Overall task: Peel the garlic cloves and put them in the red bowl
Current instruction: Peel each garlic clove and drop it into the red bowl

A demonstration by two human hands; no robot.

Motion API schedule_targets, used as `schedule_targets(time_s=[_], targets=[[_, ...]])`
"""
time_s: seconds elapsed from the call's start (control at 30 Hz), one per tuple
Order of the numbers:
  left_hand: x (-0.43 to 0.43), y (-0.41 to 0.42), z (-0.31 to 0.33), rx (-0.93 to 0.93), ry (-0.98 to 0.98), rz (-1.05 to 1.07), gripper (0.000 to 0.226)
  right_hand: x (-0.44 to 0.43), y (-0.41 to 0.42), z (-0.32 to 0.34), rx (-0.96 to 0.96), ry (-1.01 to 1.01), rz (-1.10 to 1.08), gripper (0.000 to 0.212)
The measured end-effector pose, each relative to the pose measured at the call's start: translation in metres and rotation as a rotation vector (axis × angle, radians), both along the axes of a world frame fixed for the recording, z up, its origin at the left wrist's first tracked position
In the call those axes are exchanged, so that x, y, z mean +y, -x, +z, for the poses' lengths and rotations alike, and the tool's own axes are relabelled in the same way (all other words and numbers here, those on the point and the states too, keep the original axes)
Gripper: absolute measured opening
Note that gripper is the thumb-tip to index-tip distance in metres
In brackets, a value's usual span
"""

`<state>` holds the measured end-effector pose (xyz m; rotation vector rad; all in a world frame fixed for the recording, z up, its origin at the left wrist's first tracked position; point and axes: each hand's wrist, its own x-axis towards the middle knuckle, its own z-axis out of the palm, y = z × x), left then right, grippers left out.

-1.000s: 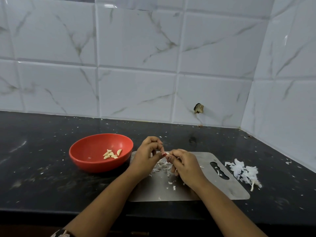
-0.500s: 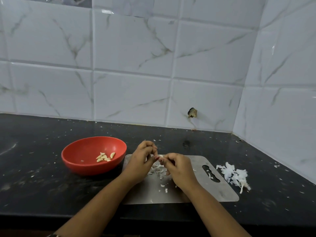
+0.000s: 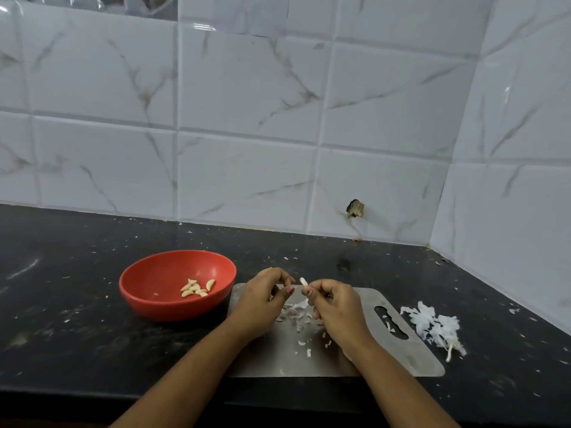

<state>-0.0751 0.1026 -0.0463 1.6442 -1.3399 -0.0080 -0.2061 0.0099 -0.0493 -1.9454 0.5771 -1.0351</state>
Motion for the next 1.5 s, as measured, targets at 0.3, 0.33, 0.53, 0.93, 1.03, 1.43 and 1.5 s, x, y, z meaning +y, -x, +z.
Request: schedule_targets(time_s=[0.3,0.33,0.53,0.93,1.03,1.43,1.5], targets=[[0.001,-0.006,-0.006,0.026,0.016,0.022,0.029,0.005,0.001,0.000,0.031,0.033,0.013,0.016],[0.001,-0.005,-0.006,0.029,0.015,0.015,0.031,0.005,0.001,0.001,0.032,0.039,0.015,0.016],[0.000,-0.006,-0.005,0.045,0.023,0.029,0.018,0.007,0.001,0.001,0.029,0.048,0.033,0.016],[0.002,-0.004,-0.005,-0.106,0.058,0.082,0.010,0.000,-0.004,-0.006,0.153,0.415,-0.116,0.015],[0.003,-0.001,-0.004,-0.194,0.023,0.109,0.013,-0.001,-0.004,-0.007,0.165,0.442,-0.119,0.017],[0.004,0.005,-0.004,-0.378,0.037,0.202,0.018,-0.002,-0.005,-0.009,0.238,0.514,-0.160,0.023],[0.003,0.004,-0.005,-0.390,0.024,0.209,0.018,-0.001,-0.004,-0.008,0.253,0.519,-0.159,0.024]])
